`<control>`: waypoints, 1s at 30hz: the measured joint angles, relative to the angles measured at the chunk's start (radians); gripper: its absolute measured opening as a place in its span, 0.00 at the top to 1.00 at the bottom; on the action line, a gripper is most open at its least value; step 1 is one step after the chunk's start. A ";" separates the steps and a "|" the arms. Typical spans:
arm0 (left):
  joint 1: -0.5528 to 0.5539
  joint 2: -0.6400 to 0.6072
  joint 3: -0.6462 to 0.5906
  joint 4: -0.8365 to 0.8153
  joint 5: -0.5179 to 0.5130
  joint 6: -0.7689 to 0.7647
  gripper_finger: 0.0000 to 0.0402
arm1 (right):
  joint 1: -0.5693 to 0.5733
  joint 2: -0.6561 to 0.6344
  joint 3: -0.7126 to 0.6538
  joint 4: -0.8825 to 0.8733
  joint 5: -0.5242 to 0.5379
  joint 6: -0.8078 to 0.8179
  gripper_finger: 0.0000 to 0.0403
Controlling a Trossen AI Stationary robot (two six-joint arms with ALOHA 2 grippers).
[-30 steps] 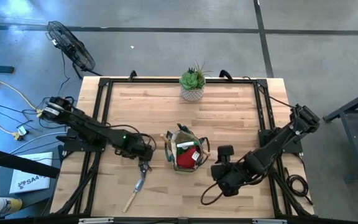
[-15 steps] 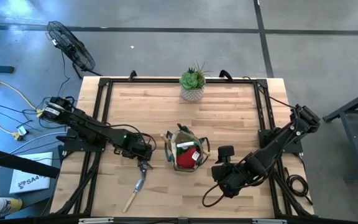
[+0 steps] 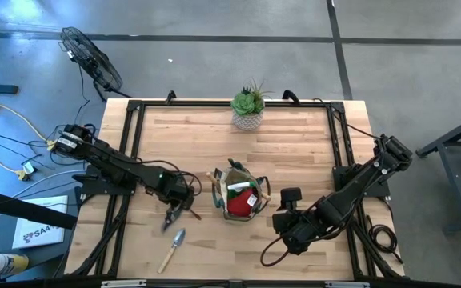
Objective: Pick & Place Garden tools in Gardening bag
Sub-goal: Put the shear scissors into the gardening bag
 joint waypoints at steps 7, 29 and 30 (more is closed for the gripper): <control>-0.017 0.002 0.069 -0.043 -0.175 0.134 0.90 | 0.000 0.000 0.000 0.003 -0.007 0.008 0.34; -0.103 0.000 0.460 -0.370 -0.384 0.296 0.90 | -0.010 0.000 0.000 -0.281 0.128 0.186 0.34; -0.118 0.000 0.477 -0.389 -0.394 0.286 0.90 | -0.010 0.000 0.000 -0.302 0.152 0.194 0.34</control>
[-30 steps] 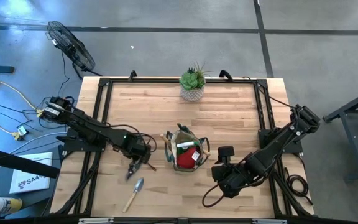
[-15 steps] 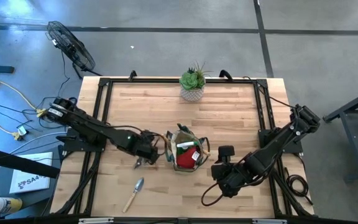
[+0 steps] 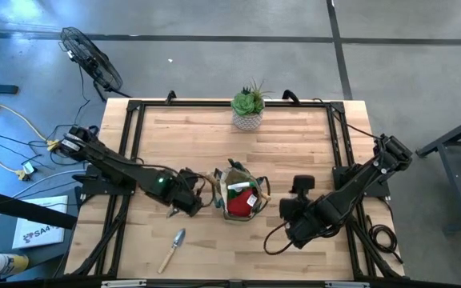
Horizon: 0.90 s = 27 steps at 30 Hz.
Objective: Pick & Place Garden tools in Gardening bag
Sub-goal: Put the shear scissors into the gardening bag
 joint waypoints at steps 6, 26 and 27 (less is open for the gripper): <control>-0.110 -0.001 0.159 -0.144 -0.092 -0.047 0.90 | -0.001 0.000 0.000 -0.031 0.189 -0.069 0.34; -0.320 -0.003 0.343 -0.354 -0.379 -0.236 0.90 | -0.021 0.016 0.000 0.431 0.056 -0.748 0.34; -0.320 -0.003 0.342 -0.353 -0.379 -0.236 0.90 | -0.027 0.016 0.000 0.432 0.057 -0.755 0.34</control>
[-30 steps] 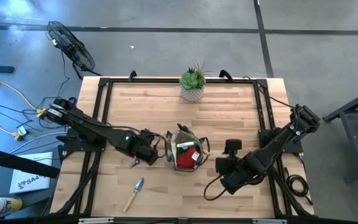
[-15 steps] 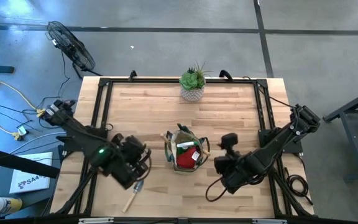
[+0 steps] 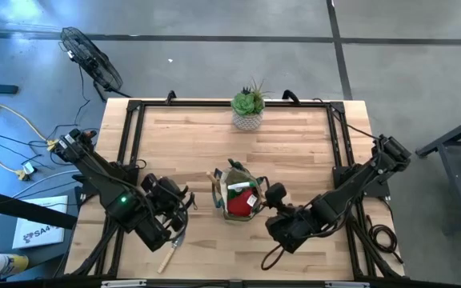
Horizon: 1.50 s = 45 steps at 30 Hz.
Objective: Pick & Place Garden tools in Gardening bag
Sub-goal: Put the shear scissors into the gardening bag
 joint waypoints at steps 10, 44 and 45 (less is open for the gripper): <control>0.000 0.000 0.000 0.002 -0.014 0.000 0.90 | -0.082 0.035 0.000 0.022 -0.120 -0.016 0.34; -0.009 0.000 -0.001 0.215 -0.236 0.268 0.90 | -0.131 0.126 0.000 0.160 -0.153 -0.019 0.98; -0.015 0.000 -0.001 0.226 -0.284 0.270 0.90 | -0.132 0.126 0.000 0.169 -0.134 -0.001 0.98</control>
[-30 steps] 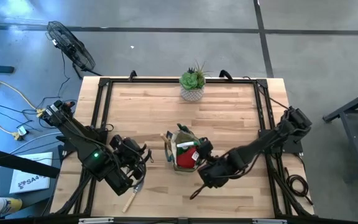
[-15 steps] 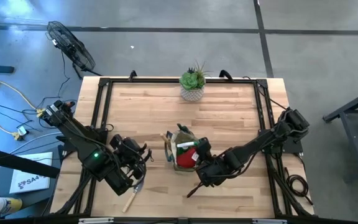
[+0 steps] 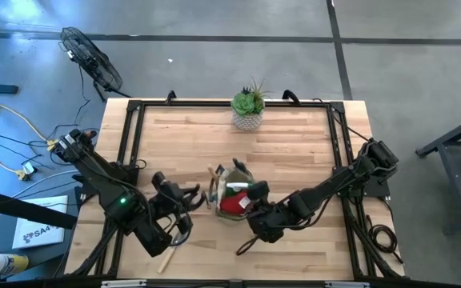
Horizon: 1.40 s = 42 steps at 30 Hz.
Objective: Pick & Place Garden tools in Gardening bag
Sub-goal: Put the shear scissors into the gardening bag
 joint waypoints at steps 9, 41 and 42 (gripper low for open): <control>-0.051 0.017 -0.072 0.066 -0.316 -0.058 0.90 | -0.020 0.000 0.000 0.077 0.008 0.080 0.99; -0.052 0.017 -0.098 0.012 -0.390 -0.193 0.90 | -0.221 0.080 0.000 0.455 -0.262 -0.092 0.99; -0.052 0.017 -0.098 0.008 -0.391 -0.195 0.90 | -0.222 0.080 0.000 0.460 -0.220 -0.093 0.99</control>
